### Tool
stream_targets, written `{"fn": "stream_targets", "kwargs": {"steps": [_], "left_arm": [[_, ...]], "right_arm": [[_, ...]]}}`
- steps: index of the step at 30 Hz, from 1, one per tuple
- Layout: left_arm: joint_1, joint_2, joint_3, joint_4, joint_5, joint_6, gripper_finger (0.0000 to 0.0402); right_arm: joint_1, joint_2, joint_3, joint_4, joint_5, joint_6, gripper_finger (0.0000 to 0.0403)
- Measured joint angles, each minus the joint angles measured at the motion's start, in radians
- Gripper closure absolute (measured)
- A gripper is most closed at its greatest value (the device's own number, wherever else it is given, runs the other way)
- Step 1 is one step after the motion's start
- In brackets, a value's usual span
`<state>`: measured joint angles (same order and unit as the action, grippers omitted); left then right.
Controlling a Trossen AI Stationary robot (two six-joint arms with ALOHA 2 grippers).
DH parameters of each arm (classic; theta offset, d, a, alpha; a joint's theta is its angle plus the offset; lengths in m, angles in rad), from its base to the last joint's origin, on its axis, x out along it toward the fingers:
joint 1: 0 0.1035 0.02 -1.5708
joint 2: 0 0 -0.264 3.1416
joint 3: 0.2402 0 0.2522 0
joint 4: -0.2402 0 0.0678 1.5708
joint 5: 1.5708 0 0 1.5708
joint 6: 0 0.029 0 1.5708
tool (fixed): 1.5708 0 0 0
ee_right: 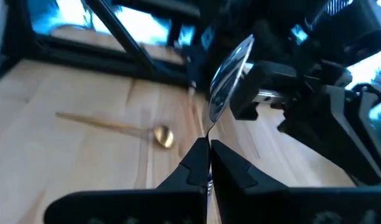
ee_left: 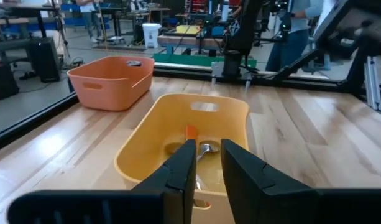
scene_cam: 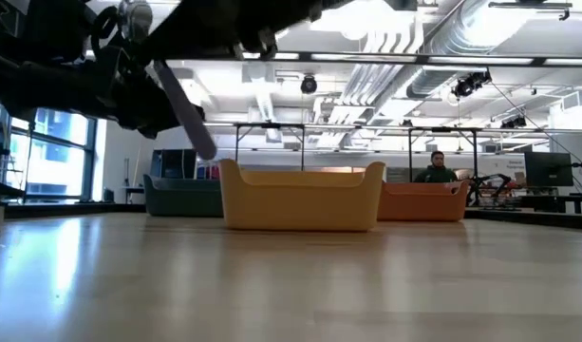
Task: Sort silverware by color (type)
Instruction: Put the purple spoon into the blue bin
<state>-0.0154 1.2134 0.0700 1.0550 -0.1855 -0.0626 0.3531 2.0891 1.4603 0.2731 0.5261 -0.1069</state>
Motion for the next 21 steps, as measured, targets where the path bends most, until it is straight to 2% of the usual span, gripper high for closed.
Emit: {"fn": "stream_targets", "kwargs": {"steps": [6, 11, 17, 21], "left_arm": [[0.0, 0.001, 0.001, 0.072, 0.03, 0.022, 0.0317], [0.003, 0.001, 0.03, 0.118, 0.079, 0.09, 0.0313], [0.03, 0.021, 0.116, 0.102, 0.255, 0.058, 0.0307], [0.021, 0.071, 0.171, 0.103, 0.318, 0.023, 0.0281]], "right_arm": [[-0.02, -0.021, -0.226, 0.478, -0.072, -0.125, 0.0403], [-0.024, -0.165, -0.426, 0.769, -0.082, -0.226, 0.0403], [-0.058, -0.356, -0.654, 0.963, -0.183, -0.251, 0.0403], [-0.086, -0.393, -0.736, 1.041, -0.253, -0.208, 0.0403]]}}
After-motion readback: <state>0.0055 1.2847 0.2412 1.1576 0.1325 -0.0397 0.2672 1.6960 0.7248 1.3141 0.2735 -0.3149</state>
